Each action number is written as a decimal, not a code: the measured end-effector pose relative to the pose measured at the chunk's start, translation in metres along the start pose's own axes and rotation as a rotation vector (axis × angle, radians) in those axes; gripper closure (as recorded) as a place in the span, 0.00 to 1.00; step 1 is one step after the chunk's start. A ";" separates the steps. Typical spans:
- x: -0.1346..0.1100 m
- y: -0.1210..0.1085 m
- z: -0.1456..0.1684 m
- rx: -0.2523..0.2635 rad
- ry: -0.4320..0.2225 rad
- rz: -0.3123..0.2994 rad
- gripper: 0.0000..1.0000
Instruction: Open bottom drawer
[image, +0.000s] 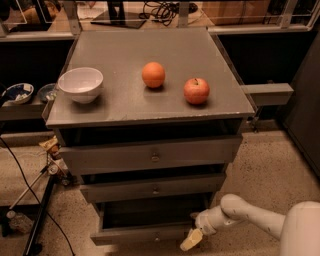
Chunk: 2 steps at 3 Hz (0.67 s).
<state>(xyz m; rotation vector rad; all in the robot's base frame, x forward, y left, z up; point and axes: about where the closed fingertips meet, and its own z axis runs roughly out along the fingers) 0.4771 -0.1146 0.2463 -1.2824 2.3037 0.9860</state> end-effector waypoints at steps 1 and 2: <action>0.011 0.003 0.015 -0.054 0.026 0.010 0.00; 0.015 0.005 0.019 -0.080 0.032 0.021 0.00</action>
Offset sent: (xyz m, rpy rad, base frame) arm -0.0268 0.0049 -0.0521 0.0442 0.1718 0.0770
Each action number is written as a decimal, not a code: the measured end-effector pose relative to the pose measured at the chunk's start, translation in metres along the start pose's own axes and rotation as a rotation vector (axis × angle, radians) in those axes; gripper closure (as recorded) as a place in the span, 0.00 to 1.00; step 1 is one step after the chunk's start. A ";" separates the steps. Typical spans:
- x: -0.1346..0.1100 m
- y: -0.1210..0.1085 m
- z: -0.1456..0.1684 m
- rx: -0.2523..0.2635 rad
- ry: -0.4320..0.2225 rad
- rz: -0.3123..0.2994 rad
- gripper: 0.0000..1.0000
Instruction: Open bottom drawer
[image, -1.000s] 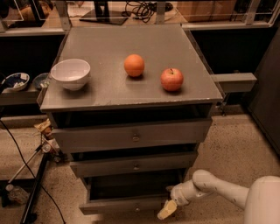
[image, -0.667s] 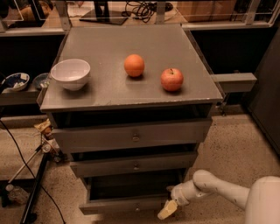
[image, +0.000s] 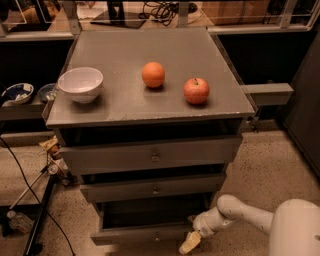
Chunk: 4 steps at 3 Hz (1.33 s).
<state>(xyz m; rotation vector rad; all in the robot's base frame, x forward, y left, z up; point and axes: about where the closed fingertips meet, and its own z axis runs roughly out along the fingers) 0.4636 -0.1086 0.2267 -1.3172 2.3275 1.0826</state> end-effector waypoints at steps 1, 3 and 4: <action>0.009 0.003 -0.006 -0.018 -0.012 0.018 0.00; 0.013 0.010 -0.010 -0.045 -0.022 0.034 0.00; 0.014 0.014 -0.012 -0.051 -0.024 0.042 0.00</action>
Offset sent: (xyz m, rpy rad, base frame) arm -0.0637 -0.0437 0.0245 0.1326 0.1645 0.0194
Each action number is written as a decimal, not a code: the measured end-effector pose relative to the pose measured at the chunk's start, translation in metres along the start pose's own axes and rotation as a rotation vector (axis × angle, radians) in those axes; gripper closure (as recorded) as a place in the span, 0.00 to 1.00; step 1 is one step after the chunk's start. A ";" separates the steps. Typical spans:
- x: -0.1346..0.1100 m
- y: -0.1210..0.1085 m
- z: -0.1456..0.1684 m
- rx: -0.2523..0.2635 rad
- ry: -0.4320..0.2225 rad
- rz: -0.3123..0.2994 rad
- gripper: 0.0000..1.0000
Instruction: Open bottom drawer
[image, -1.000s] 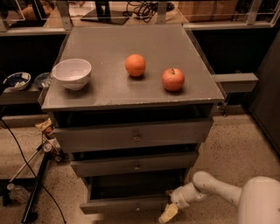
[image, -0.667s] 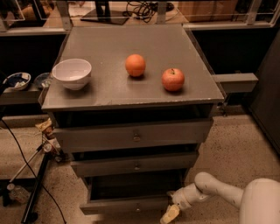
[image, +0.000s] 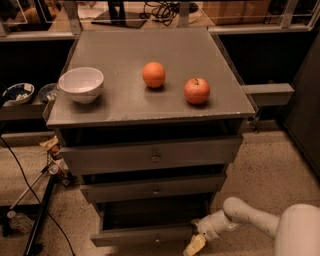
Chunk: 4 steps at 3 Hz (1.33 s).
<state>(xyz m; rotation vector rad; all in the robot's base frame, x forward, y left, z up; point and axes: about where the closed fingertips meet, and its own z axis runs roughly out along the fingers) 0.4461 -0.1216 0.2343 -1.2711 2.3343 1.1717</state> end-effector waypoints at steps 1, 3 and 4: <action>0.001 0.004 -0.003 -0.004 -0.002 0.004 0.00; 0.000 0.007 -0.005 -0.010 -0.004 0.010 0.00; 0.002 0.013 -0.010 -0.017 -0.005 0.015 0.00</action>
Offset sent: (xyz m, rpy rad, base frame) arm -0.1094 -0.0744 0.0587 0.0837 0.1484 -0.0461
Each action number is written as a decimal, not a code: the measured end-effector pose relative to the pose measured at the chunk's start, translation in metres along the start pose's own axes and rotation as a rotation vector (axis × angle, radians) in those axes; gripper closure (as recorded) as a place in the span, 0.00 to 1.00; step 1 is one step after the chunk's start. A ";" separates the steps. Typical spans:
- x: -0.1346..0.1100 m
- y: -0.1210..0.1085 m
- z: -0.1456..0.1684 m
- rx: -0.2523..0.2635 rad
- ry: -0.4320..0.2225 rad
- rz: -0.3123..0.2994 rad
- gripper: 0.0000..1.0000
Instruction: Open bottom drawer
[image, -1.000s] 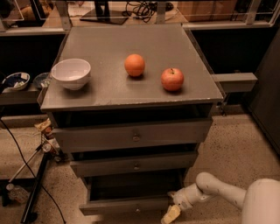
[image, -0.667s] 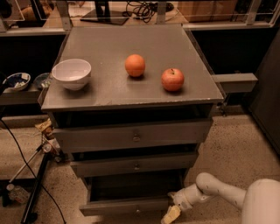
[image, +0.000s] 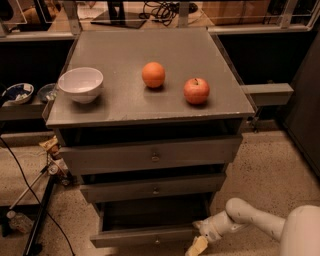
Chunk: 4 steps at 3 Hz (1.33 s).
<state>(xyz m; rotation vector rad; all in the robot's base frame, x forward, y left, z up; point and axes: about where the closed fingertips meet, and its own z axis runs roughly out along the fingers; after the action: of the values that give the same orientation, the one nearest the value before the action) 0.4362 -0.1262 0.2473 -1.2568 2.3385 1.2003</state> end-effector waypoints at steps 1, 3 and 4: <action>-0.001 0.000 0.000 0.006 0.001 -0.002 0.00; -0.034 -0.004 -0.014 0.141 0.017 -0.068 0.00; -0.037 -0.004 -0.015 0.148 0.018 -0.075 0.00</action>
Offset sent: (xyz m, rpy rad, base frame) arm 0.0363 0.0043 0.0282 -0.1520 -0.1755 -0.0665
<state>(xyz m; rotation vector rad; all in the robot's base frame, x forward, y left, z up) 0.4648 -0.1167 0.2741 -1.2968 2.3224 0.9768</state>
